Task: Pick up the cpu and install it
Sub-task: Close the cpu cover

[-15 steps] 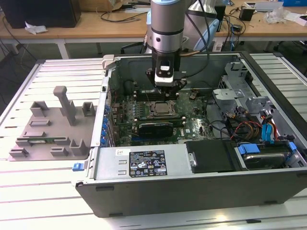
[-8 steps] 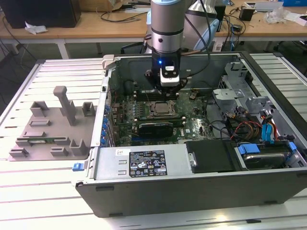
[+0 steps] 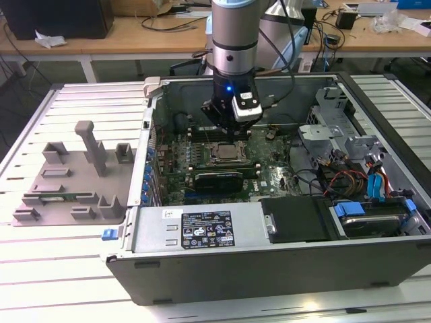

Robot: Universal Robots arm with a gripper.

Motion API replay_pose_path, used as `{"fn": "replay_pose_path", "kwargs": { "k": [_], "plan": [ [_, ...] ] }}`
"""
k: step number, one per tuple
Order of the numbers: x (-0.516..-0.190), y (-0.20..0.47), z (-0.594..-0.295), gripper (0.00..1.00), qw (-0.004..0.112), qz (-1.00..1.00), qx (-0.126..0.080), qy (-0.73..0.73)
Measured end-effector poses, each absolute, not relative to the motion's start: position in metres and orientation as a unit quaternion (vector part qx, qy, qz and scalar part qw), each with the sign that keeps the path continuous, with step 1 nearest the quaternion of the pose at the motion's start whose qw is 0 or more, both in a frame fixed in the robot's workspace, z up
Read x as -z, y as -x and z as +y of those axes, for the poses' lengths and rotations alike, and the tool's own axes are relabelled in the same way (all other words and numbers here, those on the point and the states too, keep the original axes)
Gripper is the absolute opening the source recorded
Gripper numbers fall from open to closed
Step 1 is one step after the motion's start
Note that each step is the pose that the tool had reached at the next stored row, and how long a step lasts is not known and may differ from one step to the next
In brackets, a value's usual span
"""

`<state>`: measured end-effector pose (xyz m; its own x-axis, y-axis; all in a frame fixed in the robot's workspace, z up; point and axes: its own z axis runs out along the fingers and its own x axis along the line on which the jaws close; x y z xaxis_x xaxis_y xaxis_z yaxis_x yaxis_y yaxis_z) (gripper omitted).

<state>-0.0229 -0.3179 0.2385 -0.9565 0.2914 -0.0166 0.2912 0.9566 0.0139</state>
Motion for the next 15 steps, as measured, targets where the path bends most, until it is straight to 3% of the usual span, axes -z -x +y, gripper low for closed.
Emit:
{"fn": "replay_pose_path", "kwargs": {
  "k": [15],
  "plan": [
    [-0.2369,0.0234,-0.3179,0.11,0.009,0.999,-0.004,0.033]
  ]
}}
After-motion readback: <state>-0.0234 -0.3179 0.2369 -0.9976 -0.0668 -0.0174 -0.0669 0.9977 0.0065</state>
